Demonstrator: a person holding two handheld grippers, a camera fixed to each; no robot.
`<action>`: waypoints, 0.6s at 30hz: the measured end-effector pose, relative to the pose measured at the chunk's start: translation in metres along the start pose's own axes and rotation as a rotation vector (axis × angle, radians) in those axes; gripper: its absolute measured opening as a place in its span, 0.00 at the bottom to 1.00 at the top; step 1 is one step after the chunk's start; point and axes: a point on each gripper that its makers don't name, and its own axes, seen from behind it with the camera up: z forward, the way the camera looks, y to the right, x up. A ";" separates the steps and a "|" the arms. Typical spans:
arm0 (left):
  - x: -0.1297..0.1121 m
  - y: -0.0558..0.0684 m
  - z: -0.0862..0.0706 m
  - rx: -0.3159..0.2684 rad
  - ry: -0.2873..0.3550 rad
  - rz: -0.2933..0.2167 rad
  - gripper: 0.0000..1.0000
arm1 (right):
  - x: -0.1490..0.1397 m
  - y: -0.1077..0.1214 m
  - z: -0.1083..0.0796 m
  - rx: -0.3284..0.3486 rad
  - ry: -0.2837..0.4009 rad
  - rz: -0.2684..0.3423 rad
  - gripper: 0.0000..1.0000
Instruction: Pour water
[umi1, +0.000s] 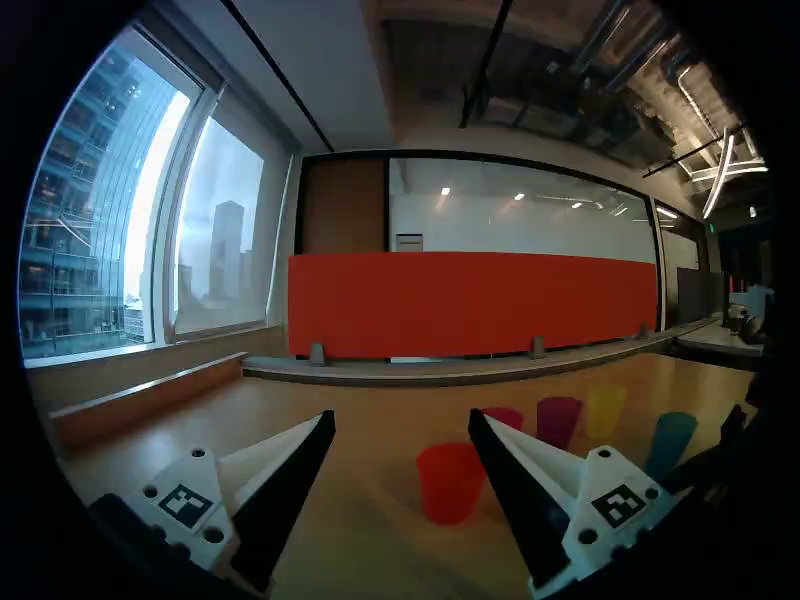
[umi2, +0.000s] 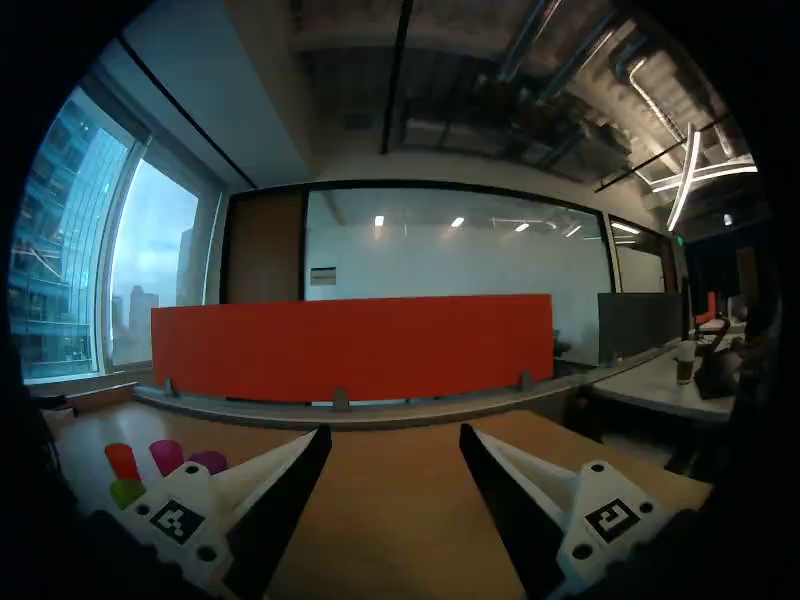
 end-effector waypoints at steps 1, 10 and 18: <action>-0.003 -0.001 0.000 0.000 -0.002 -0.004 0.99 | 0.000 0.000 0.000 0.000 -0.002 0.000 1.00; -0.020 -0.014 0.001 0.019 -0.018 -0.012 1.00 | -0.002 -0.001 0.000 -0.003 -0.009 -0.012 1.00; -0.027 -0.015 0.004 0.011 -0.024 -0.028 1.00 | -0.003 -0.002 0.001 -0.003 -0.013 -0.015 1.00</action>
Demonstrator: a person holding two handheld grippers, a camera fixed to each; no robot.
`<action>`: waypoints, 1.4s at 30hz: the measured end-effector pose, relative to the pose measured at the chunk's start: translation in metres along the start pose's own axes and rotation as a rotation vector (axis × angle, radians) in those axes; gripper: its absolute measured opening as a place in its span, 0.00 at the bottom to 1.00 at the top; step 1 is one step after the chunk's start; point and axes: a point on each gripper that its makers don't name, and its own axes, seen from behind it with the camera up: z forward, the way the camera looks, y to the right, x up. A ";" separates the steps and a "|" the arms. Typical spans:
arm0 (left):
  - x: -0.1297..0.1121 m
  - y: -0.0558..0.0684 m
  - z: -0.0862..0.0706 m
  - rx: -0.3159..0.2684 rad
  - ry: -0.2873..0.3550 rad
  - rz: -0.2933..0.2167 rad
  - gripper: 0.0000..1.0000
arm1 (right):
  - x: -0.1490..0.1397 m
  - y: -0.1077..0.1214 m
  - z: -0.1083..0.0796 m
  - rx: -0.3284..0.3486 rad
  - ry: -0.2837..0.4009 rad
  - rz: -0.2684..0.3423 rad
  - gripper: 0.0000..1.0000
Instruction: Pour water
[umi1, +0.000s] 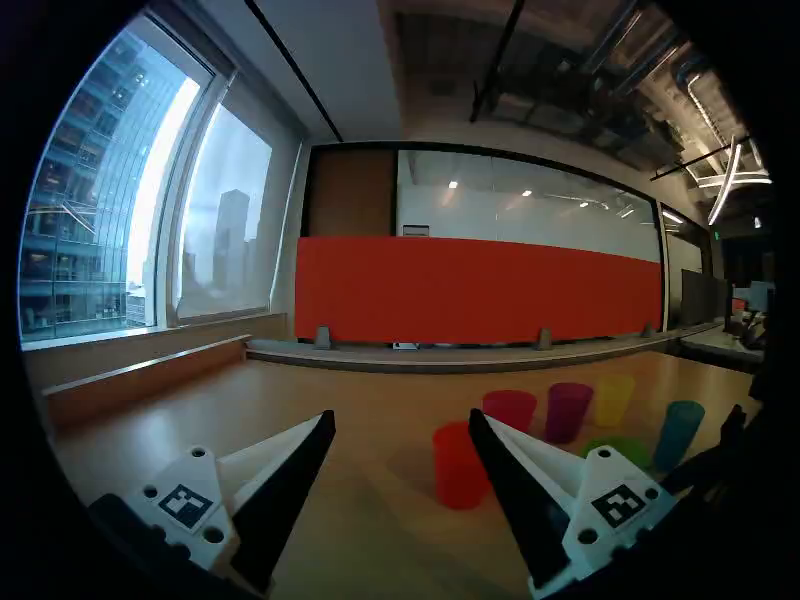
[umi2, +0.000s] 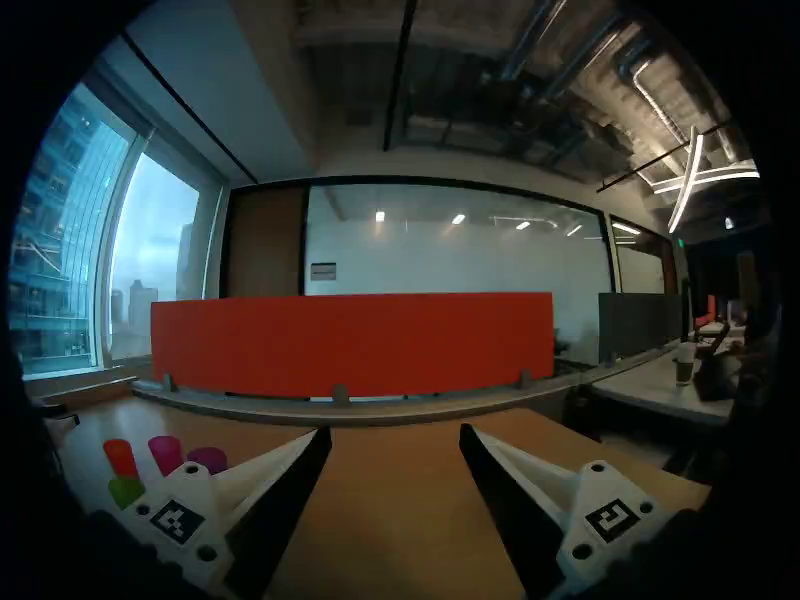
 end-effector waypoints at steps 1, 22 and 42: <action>-0.001 0.000 0.001 0.001 -0.002 0.000 1.00 | 0.000 0.000 0.000 0.000 0.000 -0.002 1.00; -0.007 0.001 0.000 -0.005 -0.004 0.031 1.00 | -0.006 0.006 0.004 -0.015 -0.008 -0.004 1.00; -0.006 0.001 -0.001 -0.005 -0.004 0.036 1.00 | 0.000 0.007 0.005 0.002 0.020 -0.024 1.00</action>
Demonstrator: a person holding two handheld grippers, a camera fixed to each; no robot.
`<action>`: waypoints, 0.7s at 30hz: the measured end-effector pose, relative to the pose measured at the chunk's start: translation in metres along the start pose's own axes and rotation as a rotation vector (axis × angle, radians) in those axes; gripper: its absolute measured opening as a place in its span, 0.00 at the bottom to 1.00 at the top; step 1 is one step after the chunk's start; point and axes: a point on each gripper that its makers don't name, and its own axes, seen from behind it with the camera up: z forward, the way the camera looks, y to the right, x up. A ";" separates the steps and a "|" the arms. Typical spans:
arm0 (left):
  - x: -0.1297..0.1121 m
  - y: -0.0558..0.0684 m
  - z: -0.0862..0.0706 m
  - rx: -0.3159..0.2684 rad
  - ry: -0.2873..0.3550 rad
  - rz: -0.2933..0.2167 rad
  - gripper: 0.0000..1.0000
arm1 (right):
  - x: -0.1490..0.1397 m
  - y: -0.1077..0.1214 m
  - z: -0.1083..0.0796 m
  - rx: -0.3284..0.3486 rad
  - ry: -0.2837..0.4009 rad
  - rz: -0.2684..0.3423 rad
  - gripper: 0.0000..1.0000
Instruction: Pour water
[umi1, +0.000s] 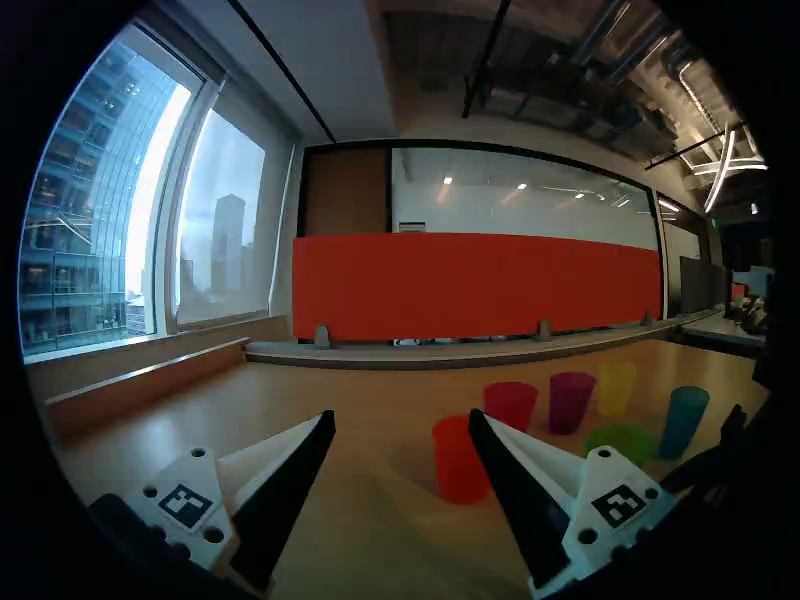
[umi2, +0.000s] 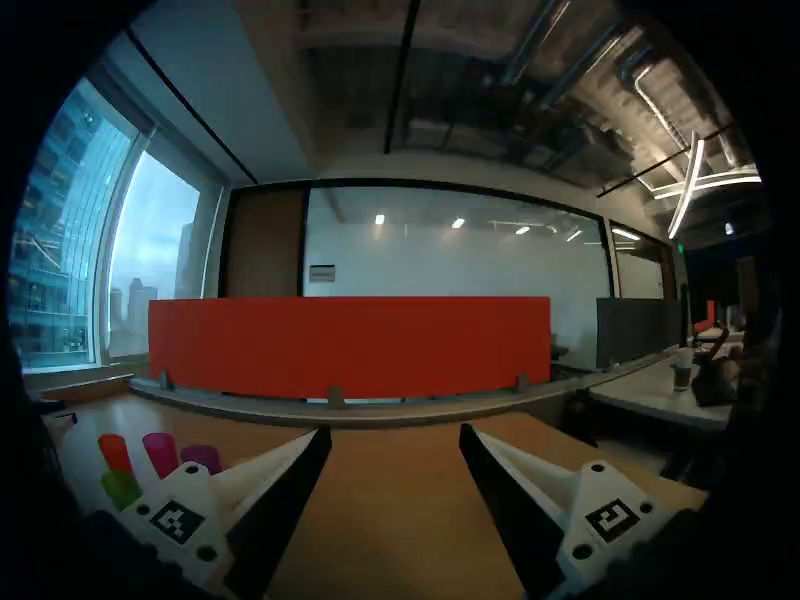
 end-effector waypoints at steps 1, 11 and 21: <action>0.000 0.000 0.000 0.000 0.000 0.000 1.00 | 0.000 0.000 0.001 0.002 0.002 -0.005 1.00; 0.000 0.000 0.000 0.000 0.000 0.000 1.00 | -0.014 -0.017 0.009 0.054 0.016 -0.012 1.00; 0.000 0.000 0.000 0.000 0.000 0.000 1.00 | -0.050 -0.026 0.011 0.081 -0.017 0.001 1.00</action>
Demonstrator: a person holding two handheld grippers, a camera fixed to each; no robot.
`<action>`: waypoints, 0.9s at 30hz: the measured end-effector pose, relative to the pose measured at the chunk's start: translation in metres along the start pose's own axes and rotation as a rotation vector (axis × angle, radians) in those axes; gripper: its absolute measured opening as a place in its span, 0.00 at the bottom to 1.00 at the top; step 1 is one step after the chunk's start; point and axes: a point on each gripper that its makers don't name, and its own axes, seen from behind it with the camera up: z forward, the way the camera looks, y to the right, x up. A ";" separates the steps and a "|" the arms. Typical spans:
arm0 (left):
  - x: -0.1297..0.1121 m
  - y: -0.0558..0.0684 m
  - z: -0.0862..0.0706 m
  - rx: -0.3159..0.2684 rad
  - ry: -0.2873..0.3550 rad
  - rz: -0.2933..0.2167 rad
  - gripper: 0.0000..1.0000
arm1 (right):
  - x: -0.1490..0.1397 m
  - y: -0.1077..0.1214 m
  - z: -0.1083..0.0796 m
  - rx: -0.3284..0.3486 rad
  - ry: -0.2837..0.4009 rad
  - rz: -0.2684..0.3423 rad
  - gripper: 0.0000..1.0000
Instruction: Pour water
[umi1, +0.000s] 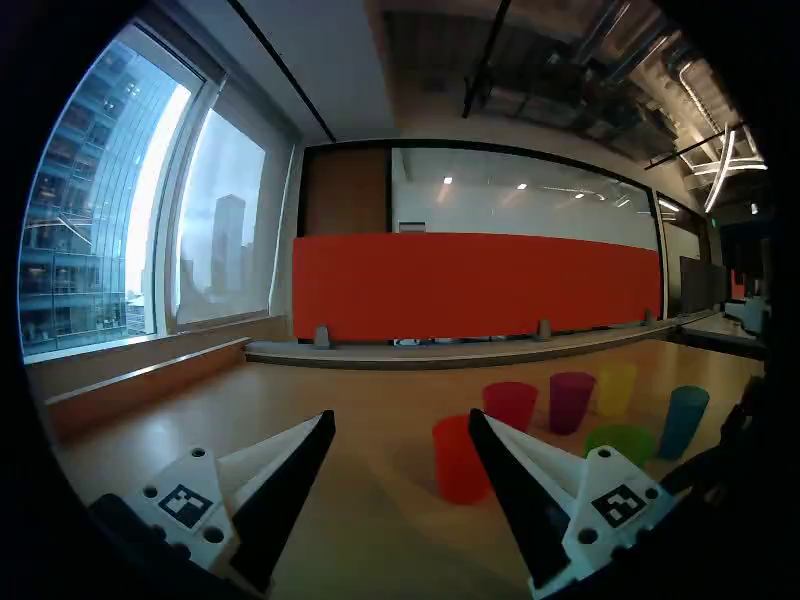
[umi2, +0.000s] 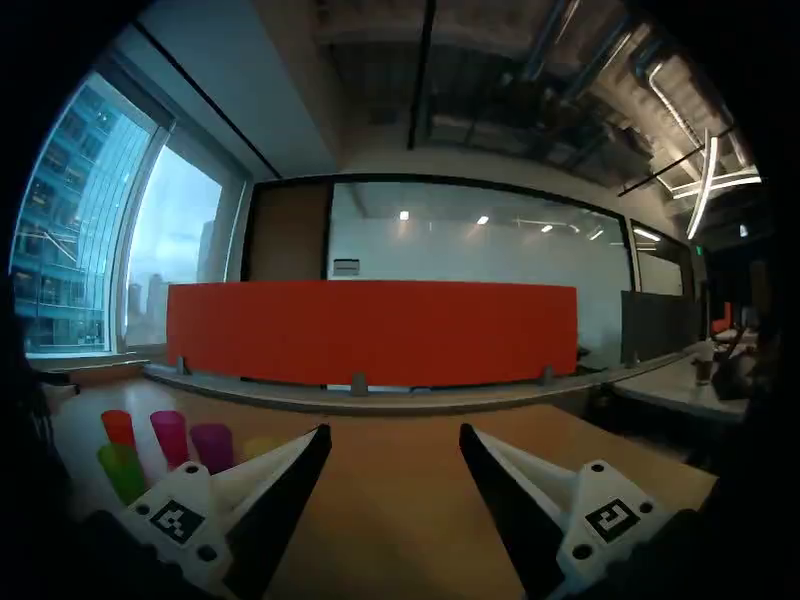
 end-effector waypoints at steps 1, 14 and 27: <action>0.000 0.000 0.000 0.000 0.000 0.000 1.00 | -0.002 0.000 -0.001 0.001 -0.002 0.003 1.00; 0.000 0.000 0.000 0.000 0.000 0.000 1.00 | -0.022 0.001 -0.003 0.004 -0.016 0.050 1.00; 0.000 0.000 0.000 0.000 0.000 0.000 1.00 | -0.036 -0.003 -0.001 0.006 -0.022 0.012 1.00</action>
